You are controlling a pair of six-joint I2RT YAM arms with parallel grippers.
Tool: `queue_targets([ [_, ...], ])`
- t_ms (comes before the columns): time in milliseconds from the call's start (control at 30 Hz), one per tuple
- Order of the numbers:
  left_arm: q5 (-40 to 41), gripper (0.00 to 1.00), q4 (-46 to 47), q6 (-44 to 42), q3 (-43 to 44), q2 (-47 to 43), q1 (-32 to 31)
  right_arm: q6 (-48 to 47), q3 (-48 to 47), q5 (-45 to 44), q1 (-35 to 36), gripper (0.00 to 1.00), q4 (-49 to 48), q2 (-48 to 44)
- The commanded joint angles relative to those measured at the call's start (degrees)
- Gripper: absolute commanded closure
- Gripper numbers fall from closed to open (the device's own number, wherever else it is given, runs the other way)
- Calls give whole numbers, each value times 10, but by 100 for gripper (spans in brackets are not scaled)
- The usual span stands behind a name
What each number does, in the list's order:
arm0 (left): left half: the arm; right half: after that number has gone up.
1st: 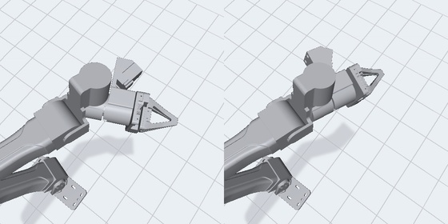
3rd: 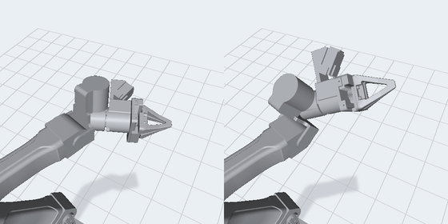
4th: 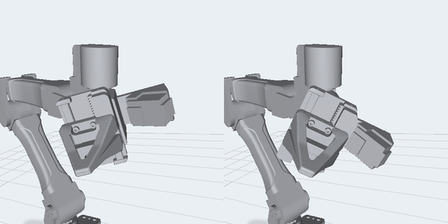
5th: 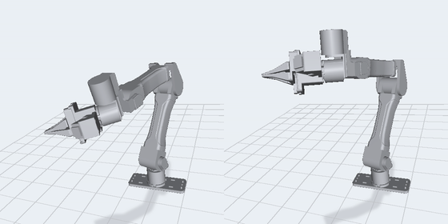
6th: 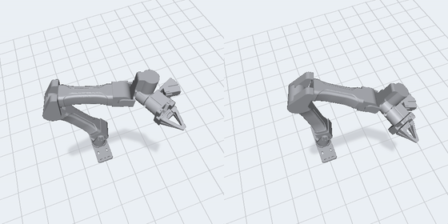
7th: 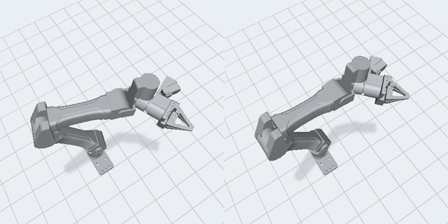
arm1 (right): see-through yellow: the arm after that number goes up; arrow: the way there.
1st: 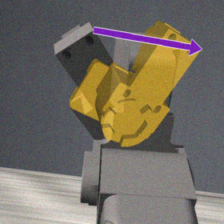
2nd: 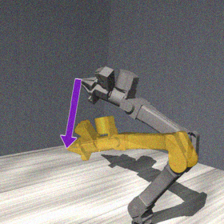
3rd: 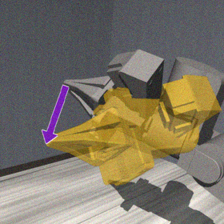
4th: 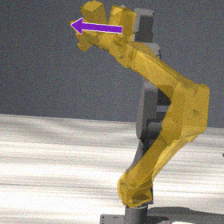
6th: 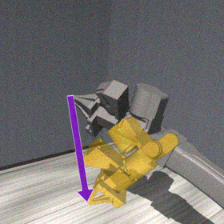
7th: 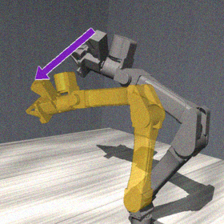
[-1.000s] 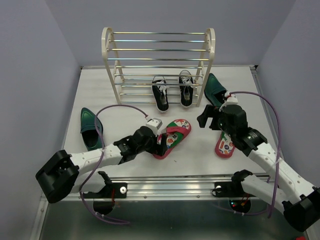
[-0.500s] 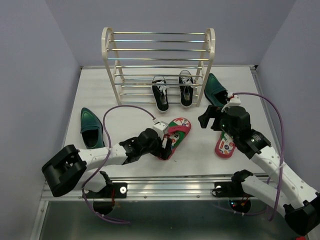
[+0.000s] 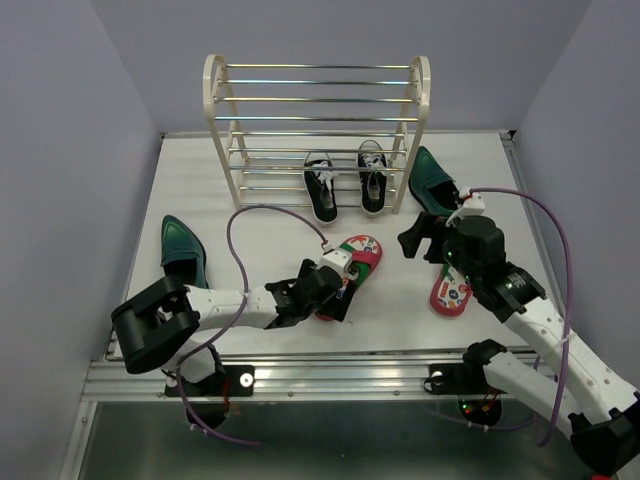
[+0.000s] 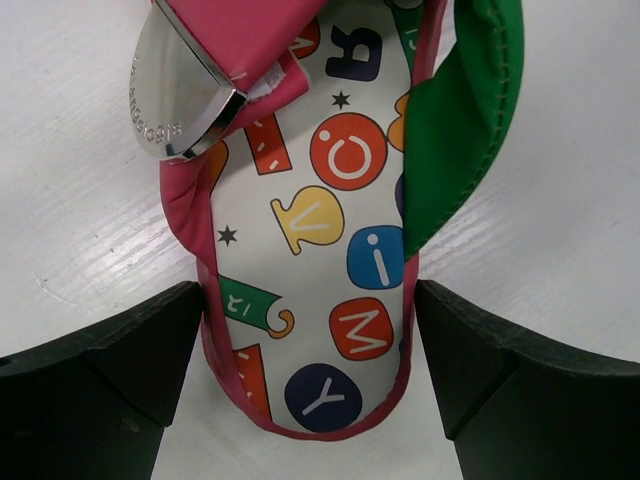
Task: Place and organize the shoes onto the shoe shelf
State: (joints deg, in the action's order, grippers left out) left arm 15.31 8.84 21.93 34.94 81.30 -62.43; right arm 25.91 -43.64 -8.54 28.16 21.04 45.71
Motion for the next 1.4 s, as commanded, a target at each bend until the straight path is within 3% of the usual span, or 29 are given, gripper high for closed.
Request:
queue_targets([
  [0, 10, 1, -27, 21, 21, 48, -16, 5, 6, -2, 0, 0, -2, -10],
  [133, 21, 2, -26, 28, 37, 79, -18, 2, 5, -3, 0, 0, -2, -9],
  [200, 17, 7, -20, 29, 41, 89, -18, 1, 3, -9, 0, 0, -2, -9],
  [300, 5, 44, -6, 28, 41, 89, -18, -2, 3, -13, 0, 0, -3, -5],
  [333, 3, 67, -5, 27, 43, 87, -18, -5, 2, -14, 0, 0, -2, -3],
  [433, 8, 100, -8, 21, 43, 77, -19, -12, -3, -25, 0, 0, -2, 3],
  [600, 30, 100, -11, 22, 31, 5, -20, -29, -30, -74, 0, 0, -6, 28],
  [800, 40, 100, 14, 31, -11, -149, -22, -39, -98, -145, 0, 0, -30, 79],
  [967, 67, 100, -9, 27, -30, -237, -21, -85, -128, -162, 0, 3, -110, 108],
  [1367, 116, 100, -51, 41, 6, -289, -21, -195, -202, -184, 0, 11, -281, 254],
])
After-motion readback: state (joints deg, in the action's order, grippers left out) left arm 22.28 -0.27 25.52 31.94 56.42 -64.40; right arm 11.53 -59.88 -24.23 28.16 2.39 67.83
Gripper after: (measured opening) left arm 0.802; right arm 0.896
